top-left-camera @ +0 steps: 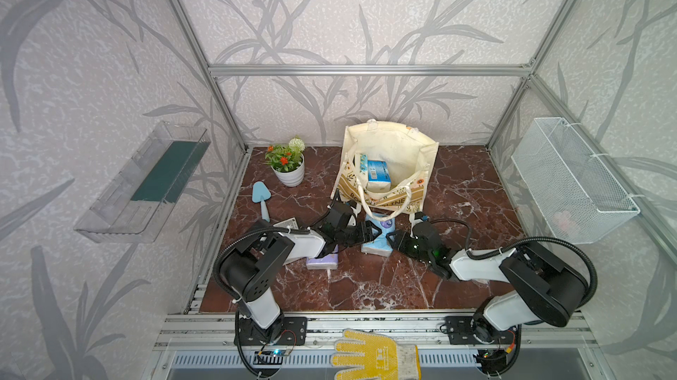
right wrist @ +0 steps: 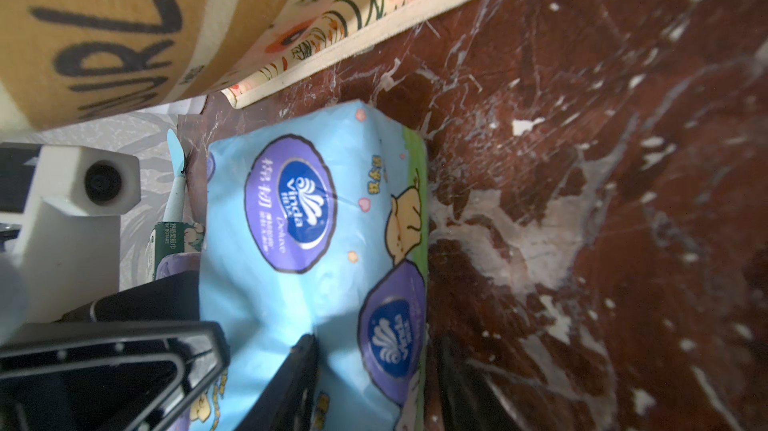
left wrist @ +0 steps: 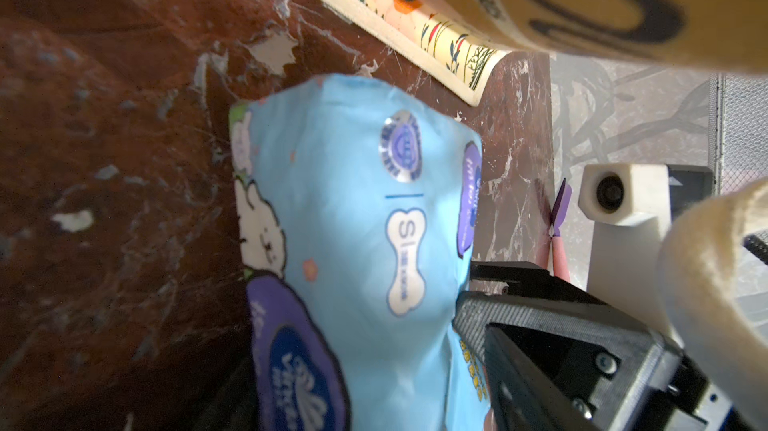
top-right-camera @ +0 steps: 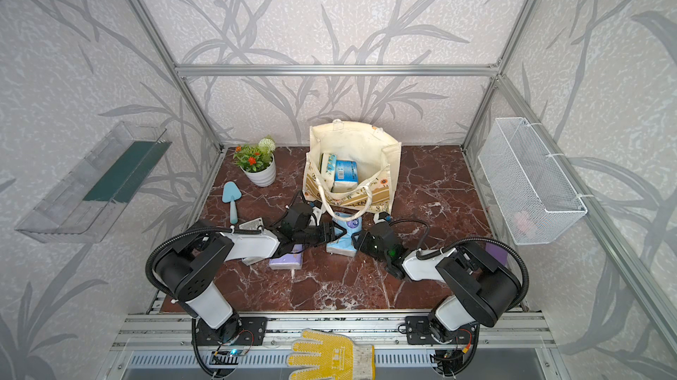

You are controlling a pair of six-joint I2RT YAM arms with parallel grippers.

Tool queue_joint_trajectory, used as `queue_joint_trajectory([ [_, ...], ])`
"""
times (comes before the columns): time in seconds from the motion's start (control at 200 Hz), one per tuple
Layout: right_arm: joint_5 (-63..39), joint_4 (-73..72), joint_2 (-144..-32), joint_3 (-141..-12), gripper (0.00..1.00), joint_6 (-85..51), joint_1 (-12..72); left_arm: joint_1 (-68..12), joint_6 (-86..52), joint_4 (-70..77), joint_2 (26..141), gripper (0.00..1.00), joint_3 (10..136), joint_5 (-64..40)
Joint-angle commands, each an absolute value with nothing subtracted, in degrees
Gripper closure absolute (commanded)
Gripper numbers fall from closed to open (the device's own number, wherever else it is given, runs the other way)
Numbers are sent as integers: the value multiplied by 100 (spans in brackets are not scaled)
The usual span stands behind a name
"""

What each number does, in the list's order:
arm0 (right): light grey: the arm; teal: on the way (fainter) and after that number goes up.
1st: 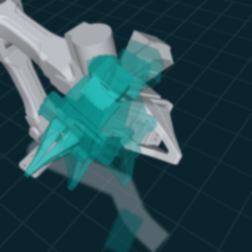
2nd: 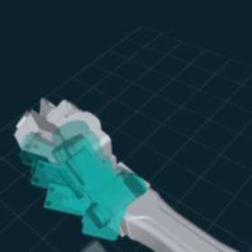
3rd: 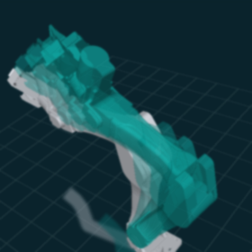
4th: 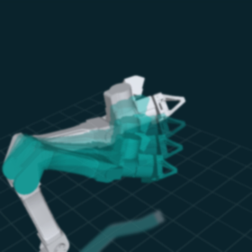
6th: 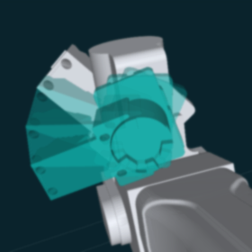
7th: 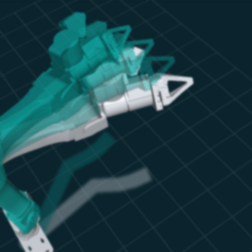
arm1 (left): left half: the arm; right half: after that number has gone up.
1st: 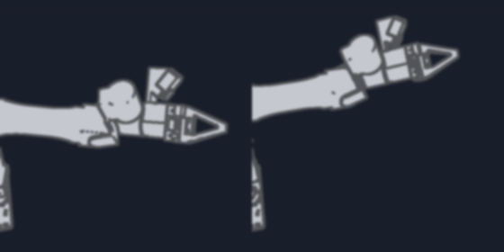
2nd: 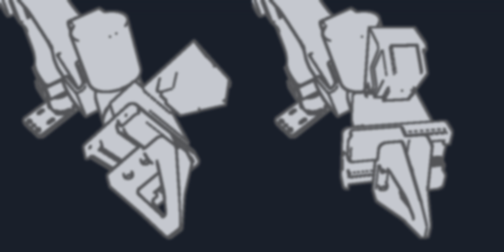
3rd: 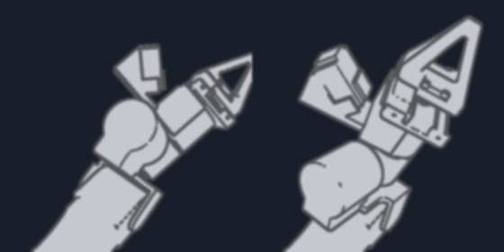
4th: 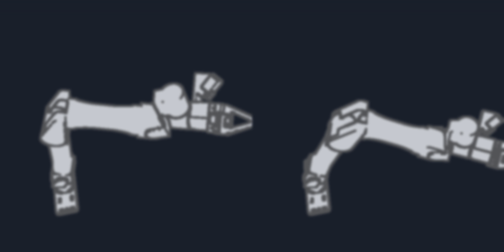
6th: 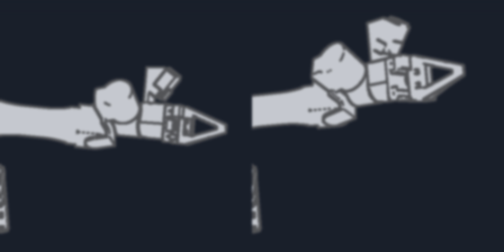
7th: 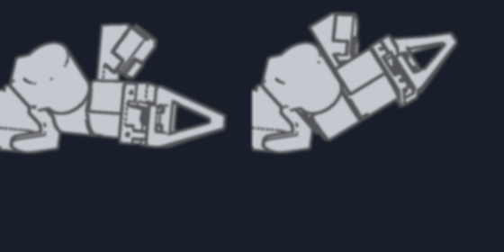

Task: Put tissues into the canvas bag
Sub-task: Pick up the pack of facial tissues from the center of the board.

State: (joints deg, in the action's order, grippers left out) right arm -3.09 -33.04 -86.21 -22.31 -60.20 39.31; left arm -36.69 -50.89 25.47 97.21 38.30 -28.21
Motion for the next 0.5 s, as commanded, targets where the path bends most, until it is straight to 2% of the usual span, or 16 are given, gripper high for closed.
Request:
queue_joint_trajectory([
  [0.0, -309, -2874, -8675, -2087, 53, -6004, 3905, -3716, -5444, 3132, 9686, 29, 3797, -3067],
  [0.22, -343, -2977, -8657, -2074, 52, -6007, 3904, -3738, -5661, 3385, 9694, 38, 3745, -3050],
  [0.345, -352, -2979, -8609, -2101, 52, -6003, 3907, -3750, -5626, 3279, 9724, 53, 3779, -2989],
  [0.495, -327, -2865, -8471, -2102, 50, -5950, 3883, -3746, -5653, 3251, 9739, 62, 3779, -2962],
])
